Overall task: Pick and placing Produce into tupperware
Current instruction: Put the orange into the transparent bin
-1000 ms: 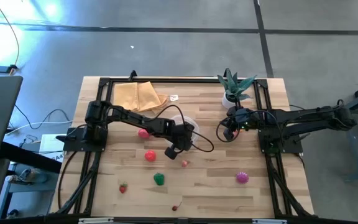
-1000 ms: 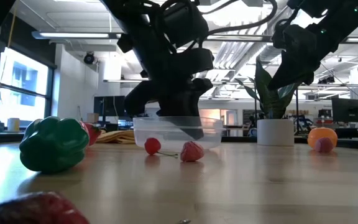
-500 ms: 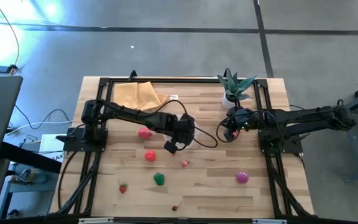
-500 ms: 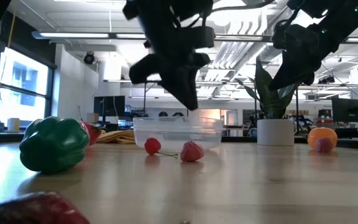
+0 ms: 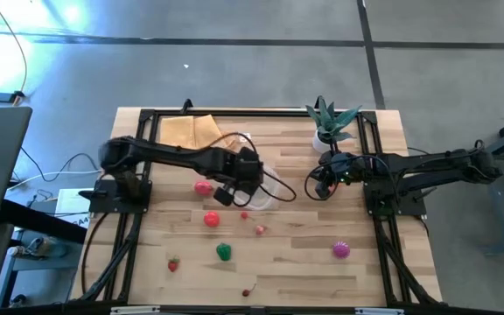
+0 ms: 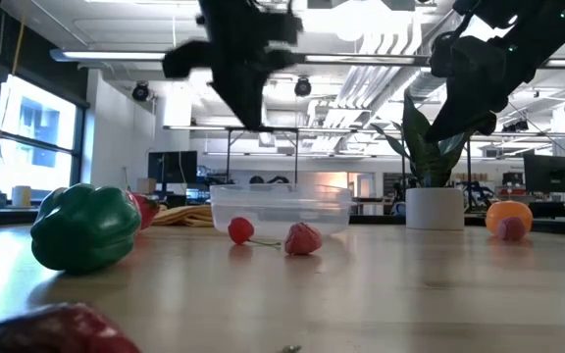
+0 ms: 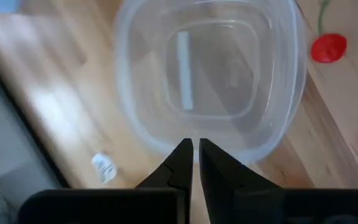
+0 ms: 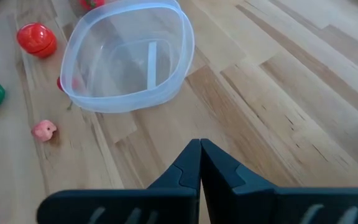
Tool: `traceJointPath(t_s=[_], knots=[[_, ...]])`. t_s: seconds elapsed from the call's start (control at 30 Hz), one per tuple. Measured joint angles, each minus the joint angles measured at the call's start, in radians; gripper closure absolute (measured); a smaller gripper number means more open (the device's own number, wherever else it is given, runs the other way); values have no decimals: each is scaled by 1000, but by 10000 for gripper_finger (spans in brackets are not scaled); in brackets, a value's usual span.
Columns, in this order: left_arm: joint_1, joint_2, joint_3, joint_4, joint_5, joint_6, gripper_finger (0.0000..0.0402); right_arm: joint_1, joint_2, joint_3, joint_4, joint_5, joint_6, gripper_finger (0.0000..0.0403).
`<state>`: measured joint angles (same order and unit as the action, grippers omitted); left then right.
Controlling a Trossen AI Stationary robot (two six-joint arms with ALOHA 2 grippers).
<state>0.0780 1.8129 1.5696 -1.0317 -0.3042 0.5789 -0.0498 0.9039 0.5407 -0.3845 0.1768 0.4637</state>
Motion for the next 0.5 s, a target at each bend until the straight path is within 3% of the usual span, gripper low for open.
traceJointPath(t_s=[0.2,0.5], knots=[[0,-189,-76,43,-6,-8,383,0,0,0,-1,-2,0,403],[0,-629,-585,400,29,-62,383,-1,0,0,-6,-2,-17,403]])
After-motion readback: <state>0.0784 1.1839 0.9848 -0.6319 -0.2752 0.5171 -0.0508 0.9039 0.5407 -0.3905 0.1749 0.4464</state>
